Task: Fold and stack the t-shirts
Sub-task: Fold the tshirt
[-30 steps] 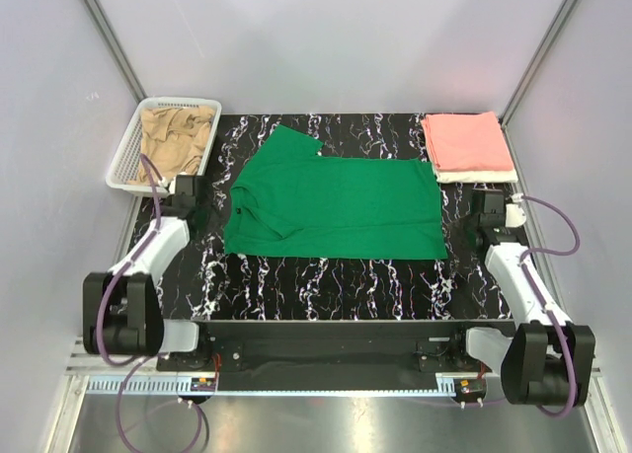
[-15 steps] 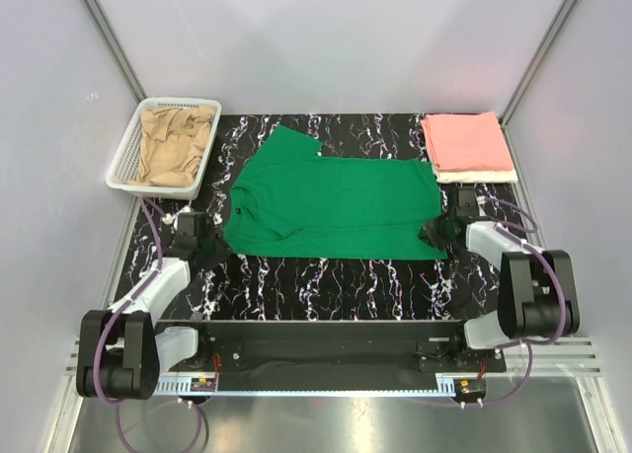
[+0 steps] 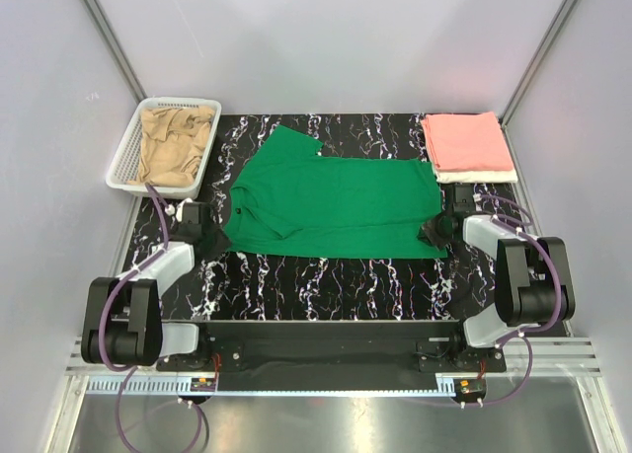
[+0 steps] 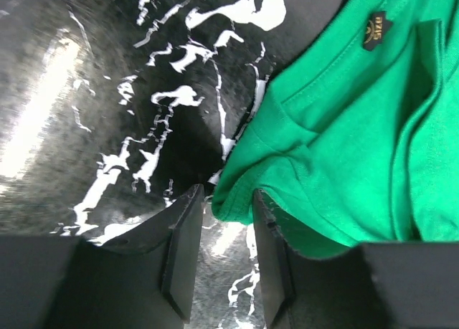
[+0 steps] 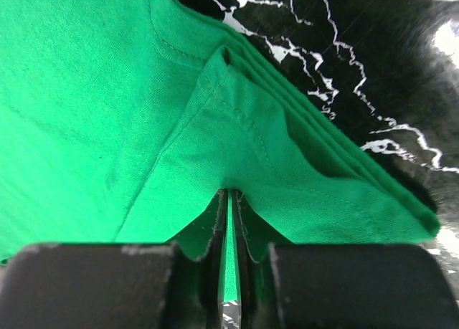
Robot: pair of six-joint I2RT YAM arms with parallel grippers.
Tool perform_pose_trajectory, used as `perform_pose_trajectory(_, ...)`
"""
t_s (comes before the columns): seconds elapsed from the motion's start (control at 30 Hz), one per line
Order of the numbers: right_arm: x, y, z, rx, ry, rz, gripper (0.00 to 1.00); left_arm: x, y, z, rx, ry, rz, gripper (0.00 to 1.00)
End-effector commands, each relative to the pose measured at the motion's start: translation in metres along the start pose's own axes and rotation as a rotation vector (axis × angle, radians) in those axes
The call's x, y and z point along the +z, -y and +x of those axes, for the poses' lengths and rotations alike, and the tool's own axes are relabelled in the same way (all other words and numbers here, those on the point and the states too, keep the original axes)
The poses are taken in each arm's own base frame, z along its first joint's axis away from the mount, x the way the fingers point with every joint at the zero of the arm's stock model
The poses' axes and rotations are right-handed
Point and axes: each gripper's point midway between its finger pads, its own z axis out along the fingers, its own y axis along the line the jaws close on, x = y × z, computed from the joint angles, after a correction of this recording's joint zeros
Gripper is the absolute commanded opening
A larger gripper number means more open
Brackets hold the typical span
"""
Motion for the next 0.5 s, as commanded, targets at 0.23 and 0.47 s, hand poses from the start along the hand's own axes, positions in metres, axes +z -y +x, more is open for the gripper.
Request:
perform_pose_trajectory(0.23, -0.008, 0.023, -0.016, -0.146, 0.073, 0.119, 0.12, -0.019, 0.021, -0.021, 0.159, 0.062, 0.025, 0.36)
perform_pose_trajectory(0.47, -0.048, -0.026, -0.024, -0.439, 0.112, -0.078, 0.21, -0.056, 0.037, -0.034, 0.193, 0.099, 0.068, 0.46)
